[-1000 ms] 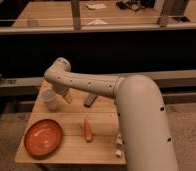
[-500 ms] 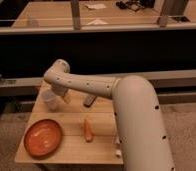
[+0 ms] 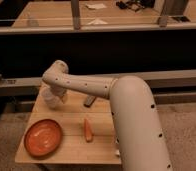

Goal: Pick up the ceramic cup

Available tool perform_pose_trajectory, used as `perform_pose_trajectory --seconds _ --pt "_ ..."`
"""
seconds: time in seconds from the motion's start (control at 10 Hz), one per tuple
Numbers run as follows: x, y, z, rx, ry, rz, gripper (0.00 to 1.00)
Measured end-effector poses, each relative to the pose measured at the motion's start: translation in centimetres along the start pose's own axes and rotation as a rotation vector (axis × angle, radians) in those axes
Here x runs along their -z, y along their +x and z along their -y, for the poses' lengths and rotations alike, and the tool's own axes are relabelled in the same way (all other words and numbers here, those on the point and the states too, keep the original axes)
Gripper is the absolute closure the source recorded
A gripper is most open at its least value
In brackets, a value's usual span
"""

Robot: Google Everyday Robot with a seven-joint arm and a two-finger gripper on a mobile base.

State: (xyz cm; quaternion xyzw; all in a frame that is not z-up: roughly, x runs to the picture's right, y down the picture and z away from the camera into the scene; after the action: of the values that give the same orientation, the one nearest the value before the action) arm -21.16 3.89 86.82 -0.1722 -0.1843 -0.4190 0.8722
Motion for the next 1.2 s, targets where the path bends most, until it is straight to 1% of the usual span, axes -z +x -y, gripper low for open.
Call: perform_pose_trajectory --seconds 0.1,0.2,0.3,0.4,0.5,0.6,0.7,0.9,1.0,1.2 --pt "0.0 -0.1 0.1 0.002 0.000 0.003 0.53" --pt "0.0 -0.2 0.1 0.004 0.001 0.006 0.57" --pt "0.1 -0.2 0.3 0.008 0.001 0.008 0.59" --pt "0.0 -0.3 0.2 0.009 0.000 0.010 0.59" --pt "0.0 -0.2 0.3 0.012 0.001 0.010 0.61" --pt "0.3 -0.2 0.4 0.016 0.003 0.013 0.71" --pt "0.4 -0.2 0.4 0.018 0.000 0.014 0.77" --pt "0.7 -0.2 0.6 0.019 0.003 0.020 0.81" --pt "0.9 -0.2 0.7 0.021 0.003 0.022 0.86" --pt "1.2 -0.3 0.8 0.026 0.001 0.025 0.87"
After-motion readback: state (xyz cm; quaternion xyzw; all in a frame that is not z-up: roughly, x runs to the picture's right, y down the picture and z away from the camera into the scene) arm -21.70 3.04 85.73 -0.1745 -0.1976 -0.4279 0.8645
